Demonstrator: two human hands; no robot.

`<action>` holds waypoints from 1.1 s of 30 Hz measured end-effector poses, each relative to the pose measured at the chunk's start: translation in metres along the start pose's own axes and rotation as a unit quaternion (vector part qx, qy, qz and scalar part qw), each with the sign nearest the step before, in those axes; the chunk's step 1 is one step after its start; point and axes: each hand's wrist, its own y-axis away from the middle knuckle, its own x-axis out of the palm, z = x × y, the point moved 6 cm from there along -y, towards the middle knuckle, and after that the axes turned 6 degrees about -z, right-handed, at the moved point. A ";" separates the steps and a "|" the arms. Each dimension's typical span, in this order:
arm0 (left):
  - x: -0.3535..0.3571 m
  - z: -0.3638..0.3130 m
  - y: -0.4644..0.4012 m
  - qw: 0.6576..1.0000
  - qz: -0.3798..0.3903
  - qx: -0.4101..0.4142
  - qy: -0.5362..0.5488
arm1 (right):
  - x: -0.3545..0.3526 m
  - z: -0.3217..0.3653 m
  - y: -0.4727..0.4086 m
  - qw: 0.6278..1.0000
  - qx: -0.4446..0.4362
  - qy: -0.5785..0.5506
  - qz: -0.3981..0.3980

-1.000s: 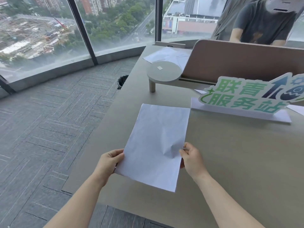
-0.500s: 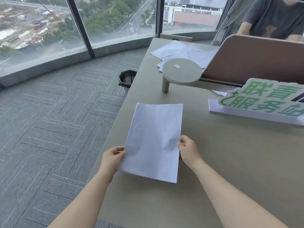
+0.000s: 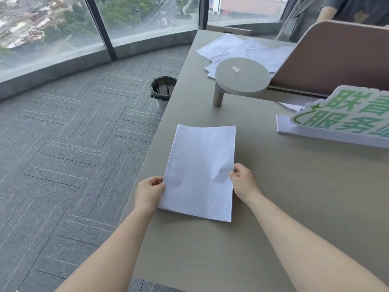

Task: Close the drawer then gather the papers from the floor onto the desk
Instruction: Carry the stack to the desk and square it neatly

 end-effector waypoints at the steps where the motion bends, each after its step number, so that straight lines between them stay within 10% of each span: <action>1: 0.000 -0.001 0.000 1.000 -0.001 0.009 -0.017 | 0.000 -0.001 -0.001 1.000 0.003 0.010 -0.005; 33: 0.010 -0.017 -0.008 0.979 -0.027 0.078 -0.188 | -0.006 0.012 0.006 0.963 -0.008 0.263 -0.066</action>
